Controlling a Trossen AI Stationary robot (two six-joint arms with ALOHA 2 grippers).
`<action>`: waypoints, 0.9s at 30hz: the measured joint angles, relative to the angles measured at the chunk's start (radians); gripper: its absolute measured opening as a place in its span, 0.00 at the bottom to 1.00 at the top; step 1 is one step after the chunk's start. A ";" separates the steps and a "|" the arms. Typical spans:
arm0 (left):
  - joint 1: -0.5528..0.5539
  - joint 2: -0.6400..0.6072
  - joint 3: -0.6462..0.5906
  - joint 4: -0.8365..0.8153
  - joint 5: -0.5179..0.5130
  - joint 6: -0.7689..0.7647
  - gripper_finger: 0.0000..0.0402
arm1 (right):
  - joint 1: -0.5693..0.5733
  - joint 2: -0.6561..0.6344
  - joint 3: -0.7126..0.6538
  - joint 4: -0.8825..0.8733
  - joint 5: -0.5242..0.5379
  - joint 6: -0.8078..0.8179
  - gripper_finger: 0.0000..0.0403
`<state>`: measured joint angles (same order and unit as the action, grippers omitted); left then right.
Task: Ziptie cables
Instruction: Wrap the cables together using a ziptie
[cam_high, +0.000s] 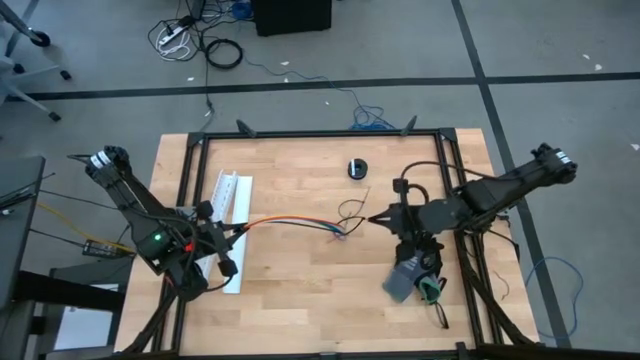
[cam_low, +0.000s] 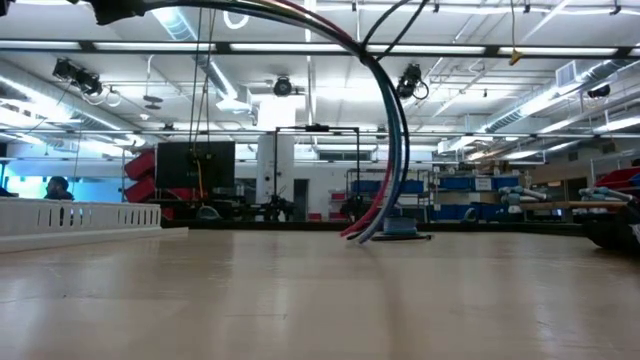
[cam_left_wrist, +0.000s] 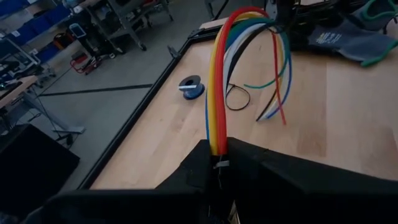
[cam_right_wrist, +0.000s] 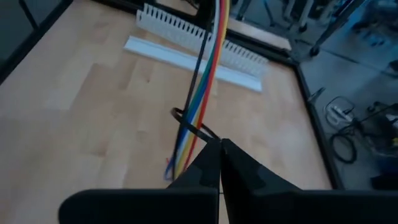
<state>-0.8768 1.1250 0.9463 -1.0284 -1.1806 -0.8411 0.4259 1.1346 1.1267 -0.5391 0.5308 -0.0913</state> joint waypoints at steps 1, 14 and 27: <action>0.000 0.000 0.000 0.001 0.000 0.001 0.06 | -0.006 -0.001 0.000 0.005 0.000 -0.014 0.00; 0.014 0.000 0.000 0.016 0.004 -0.014 0.06 | -0.197 0.004 0.138 -0.126 -0.058 -0.071 0.00; 0.039 0.001 -0.217 0.235 0.185 -0.157 0.06 | -0.325 0.159 0.150 -0.187 -0.313 0.027 0.00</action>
<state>-0.8375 1.1263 0.7289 -0.7937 -0.9954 -0.9985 0.1013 1.2939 1.2766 -0.7259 0.2179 -0.0642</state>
